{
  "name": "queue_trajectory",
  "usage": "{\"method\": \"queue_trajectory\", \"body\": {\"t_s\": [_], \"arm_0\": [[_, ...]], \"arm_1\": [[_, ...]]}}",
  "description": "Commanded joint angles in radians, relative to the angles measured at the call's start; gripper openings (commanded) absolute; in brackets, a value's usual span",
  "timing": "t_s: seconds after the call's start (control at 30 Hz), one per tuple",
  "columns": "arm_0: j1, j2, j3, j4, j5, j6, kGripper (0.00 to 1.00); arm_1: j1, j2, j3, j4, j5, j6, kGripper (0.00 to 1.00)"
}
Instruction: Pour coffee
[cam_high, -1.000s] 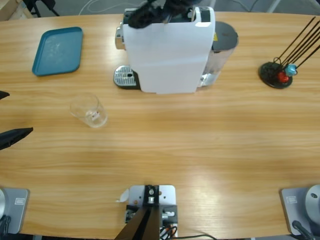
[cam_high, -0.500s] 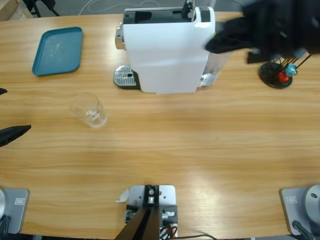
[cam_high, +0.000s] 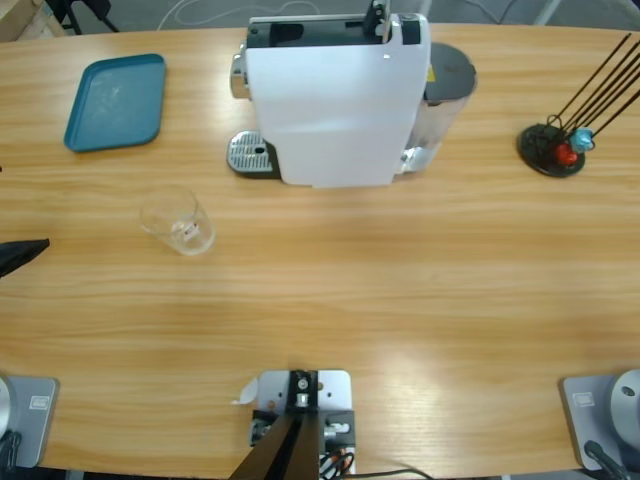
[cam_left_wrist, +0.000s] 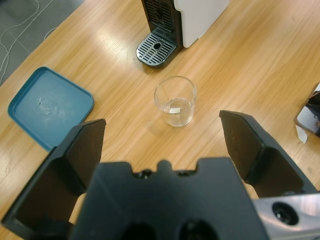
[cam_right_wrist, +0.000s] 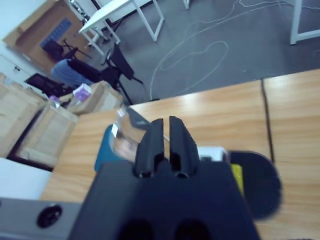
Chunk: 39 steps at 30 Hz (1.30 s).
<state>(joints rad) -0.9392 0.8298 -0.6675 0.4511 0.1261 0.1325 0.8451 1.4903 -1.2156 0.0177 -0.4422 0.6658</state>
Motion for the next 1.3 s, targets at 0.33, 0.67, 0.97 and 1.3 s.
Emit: {"method": "queue_trajectory", "body": {"t_s": [0.33, 0.67, 0.97, 1.3], "arm_0": [[0.01, 0.028, 0.025, 0.008, 0.004, 0.017, 1.0], [0.01, 0.022, 0.041, 0.006, 0.006, 0.015, 1.0], [0.01, -0.001, 0.062, 0.004, 0.003, 0.015, 1.0], [0.01, -0.006, 0.054, 0.004, 0.004, 0.014, 1.0]], "arm_1": [[0.021, 0.161, -0.079, -0.001, 0.031, 0.101, 0.0], [0.067, 0.228, -0.132, -0.002, 0.038, 0.199, 0.0], [0.133, 0.277, -0.182, 0.025, 0.039, 0.187, 0.0], [0.134, 0.308, -0.196, 0.054, 0.052, 0.187, 0.0]]}}
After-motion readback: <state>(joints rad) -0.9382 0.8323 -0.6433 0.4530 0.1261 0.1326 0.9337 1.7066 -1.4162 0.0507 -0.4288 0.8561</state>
